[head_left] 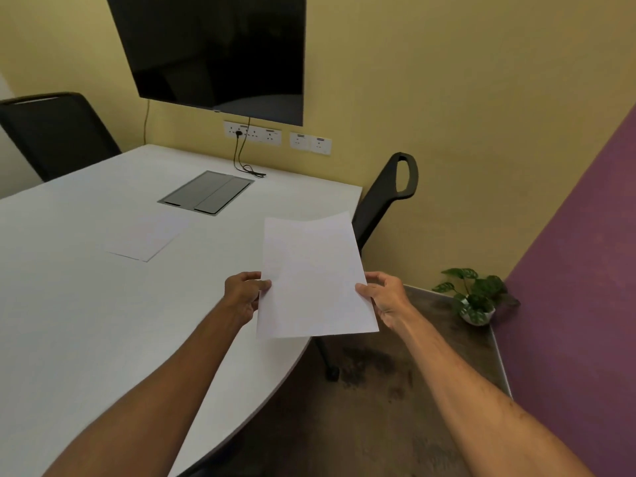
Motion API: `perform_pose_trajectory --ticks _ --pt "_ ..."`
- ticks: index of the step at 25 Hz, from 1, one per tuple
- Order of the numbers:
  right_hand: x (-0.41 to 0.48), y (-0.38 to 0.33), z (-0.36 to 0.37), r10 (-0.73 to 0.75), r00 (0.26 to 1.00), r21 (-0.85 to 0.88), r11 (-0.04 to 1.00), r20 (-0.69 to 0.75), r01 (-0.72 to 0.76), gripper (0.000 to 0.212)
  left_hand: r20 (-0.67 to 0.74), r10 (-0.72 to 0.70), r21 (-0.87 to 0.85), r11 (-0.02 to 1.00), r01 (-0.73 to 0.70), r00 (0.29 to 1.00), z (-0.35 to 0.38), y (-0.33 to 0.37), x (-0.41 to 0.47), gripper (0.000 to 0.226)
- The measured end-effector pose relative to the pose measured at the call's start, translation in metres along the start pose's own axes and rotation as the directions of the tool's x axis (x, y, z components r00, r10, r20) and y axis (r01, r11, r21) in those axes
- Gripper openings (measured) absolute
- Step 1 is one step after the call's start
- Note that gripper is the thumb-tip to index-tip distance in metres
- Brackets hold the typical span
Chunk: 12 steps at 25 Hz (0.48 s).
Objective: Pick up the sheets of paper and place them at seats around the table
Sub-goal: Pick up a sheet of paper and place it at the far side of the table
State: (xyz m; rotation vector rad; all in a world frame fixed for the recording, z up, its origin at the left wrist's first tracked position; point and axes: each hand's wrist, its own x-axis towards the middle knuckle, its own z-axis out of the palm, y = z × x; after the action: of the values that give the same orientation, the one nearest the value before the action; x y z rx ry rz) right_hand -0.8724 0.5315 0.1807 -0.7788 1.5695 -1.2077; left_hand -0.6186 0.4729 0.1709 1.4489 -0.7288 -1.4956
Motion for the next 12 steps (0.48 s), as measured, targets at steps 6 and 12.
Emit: perform_pose_trajectory --ticks 6,12 --pt "0.121 -0.027 0.022 0.021 0.99 -0.065 0.998 0.137 -0.012 0.026 -0.123 -0.002 -0.109 0.994 -0.012 0.992 0.025 0.02 0.078 0.028" --pt "0.227 -0.061 0.05 0.049 0.974 -0.202 0.979 0.219 -0.004 0.022 -0.233 -0.031 -0.172 0.985 -0.009 0.972 0.048 0.04 0.137 0.027"
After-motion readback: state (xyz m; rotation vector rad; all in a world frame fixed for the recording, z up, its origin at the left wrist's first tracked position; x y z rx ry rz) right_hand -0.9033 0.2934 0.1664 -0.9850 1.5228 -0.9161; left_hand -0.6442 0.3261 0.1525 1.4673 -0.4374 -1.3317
